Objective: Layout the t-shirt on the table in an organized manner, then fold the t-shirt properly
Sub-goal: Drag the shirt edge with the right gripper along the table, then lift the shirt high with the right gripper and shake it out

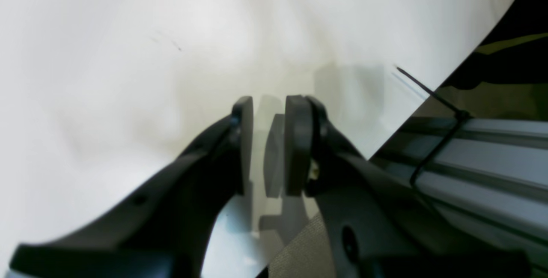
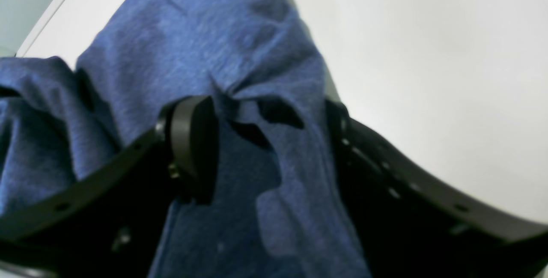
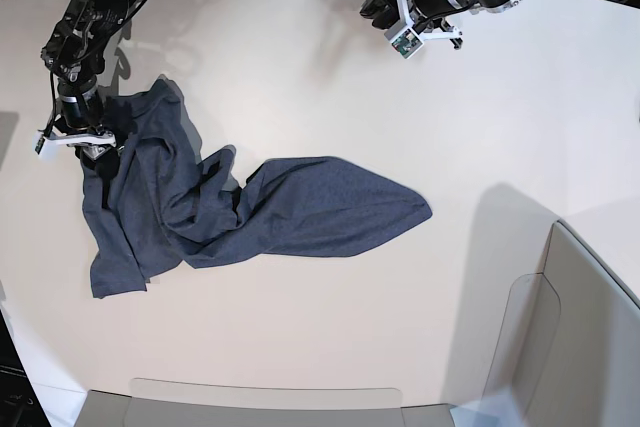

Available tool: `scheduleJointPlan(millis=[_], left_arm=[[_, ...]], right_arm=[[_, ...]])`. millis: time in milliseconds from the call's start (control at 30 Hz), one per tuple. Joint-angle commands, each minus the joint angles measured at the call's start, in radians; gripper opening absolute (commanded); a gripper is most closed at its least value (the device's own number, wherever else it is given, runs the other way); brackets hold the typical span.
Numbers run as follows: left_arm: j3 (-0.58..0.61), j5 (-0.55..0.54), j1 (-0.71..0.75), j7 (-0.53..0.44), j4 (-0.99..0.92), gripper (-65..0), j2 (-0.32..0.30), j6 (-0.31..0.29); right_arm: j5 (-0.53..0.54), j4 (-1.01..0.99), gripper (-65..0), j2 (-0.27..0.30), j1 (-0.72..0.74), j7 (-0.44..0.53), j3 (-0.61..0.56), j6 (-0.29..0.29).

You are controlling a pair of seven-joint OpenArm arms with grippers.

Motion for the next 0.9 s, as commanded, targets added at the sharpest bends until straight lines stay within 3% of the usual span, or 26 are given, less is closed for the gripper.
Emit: scheduleJointPlan(millis=[0, 100, 367, 467, 600, 733, 867], left_arm=[[-0.001, -0.013, 0.002, -0.013, 0.015, -51.6, -0.002, -0.002], [-0.001, -0.013, 0.000, -0.013, 0.015, -51.6, -0.002, -0.002], [-0.009, -0.016, -0.006, -0.018, 0.024, -51.6, -0.001, -0.002], [-0.009, -0.016, -0.027, -0.078, 0.052, -51.5, 0.024, -0.002], [-0.002, -0.017, -0.032, -0.128, 0.059, -50.5, 0.050, -0.002], [-0.002, -0.017, -0.035, -0.194, 0.061, -48.8, 0.095, -0.002], [-0.007, -0.017, -0.052, -0.323, 0.061, -47.2, 0.156, -0.002]], right_arm=[[-0.039, -0.021, -37.4, -0.021, -0.018, -0.180, -0.022, -0.029], [-0.033, 0.005, -64.3, -0.021, -0.008, -0.258, -0.032, -0.025], [0.208, 0.338, -65.0, -0.015, 0.052, -0.519, -0.038, -0.025], [0.248, 0.476, -65.0, -0.029, 0.114, -0.586, -0.067, -0.028], [0.246, 0.603, -65.0, -0.040, 0.181, -0.594, -0.144, -0.026], [0.246, 0.617, -65.0, -0.090, 0.249, -0.594, -0.203, -0.026], [0.206, 0.615, -65.0, -0.142, 0.324, -0.594, -0.283, -0.026]])
